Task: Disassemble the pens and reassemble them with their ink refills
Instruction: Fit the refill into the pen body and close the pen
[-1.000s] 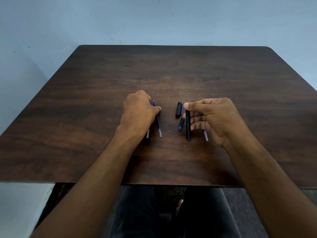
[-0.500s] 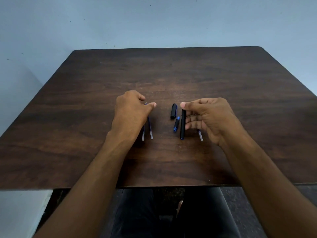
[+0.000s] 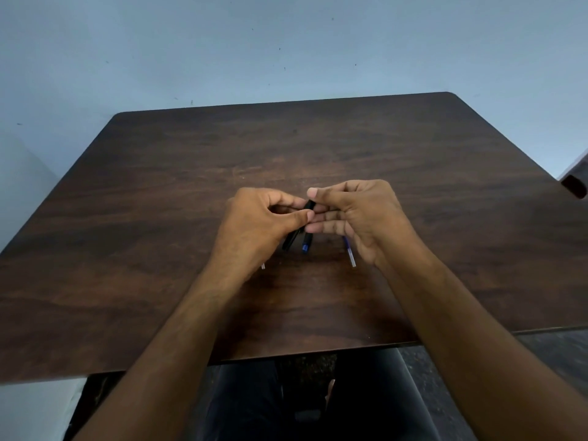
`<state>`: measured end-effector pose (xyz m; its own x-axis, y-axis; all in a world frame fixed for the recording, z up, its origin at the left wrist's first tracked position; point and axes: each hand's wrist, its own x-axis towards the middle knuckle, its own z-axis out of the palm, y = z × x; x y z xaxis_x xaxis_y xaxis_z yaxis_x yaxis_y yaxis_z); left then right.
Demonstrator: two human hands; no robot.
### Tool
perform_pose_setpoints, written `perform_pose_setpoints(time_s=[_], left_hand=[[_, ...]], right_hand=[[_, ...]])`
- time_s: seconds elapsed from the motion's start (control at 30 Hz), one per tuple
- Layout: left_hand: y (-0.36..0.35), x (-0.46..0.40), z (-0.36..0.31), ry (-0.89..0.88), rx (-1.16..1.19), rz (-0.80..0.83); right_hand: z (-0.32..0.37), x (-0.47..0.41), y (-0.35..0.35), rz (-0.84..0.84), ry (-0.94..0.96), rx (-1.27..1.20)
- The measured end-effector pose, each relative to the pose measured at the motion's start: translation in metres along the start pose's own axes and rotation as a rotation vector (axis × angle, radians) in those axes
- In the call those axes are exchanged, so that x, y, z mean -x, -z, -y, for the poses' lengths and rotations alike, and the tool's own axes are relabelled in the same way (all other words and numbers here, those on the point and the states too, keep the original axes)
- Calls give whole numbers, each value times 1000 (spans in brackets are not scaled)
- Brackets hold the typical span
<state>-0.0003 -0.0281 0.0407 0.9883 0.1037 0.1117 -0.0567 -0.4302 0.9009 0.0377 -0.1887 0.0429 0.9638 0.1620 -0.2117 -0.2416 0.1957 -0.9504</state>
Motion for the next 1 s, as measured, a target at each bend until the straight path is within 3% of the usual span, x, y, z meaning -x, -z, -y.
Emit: perform_pose_setpoints(time_s=[0.2, 0.4, 0.6, 0.87, 1.0], left_hand=[[5, -2, -3, 19, -36, -34], [-3, -5, 0, 17, -123, -38], [-11, -6, 2, -42, -176, -80], [-12, -2, 4, -52, -209, -67], [-9, -2, 3, -47, -224, -61]], right_hand=[[11, 2, 13, -23, 12, 105], [6, -5, 44, -231, 55, 866], [-1, -21, 23, -260, -48, 1325], [7, -26, 9, -198, -143, 1384], [12, -18, 15, -224, -121, 1076]])
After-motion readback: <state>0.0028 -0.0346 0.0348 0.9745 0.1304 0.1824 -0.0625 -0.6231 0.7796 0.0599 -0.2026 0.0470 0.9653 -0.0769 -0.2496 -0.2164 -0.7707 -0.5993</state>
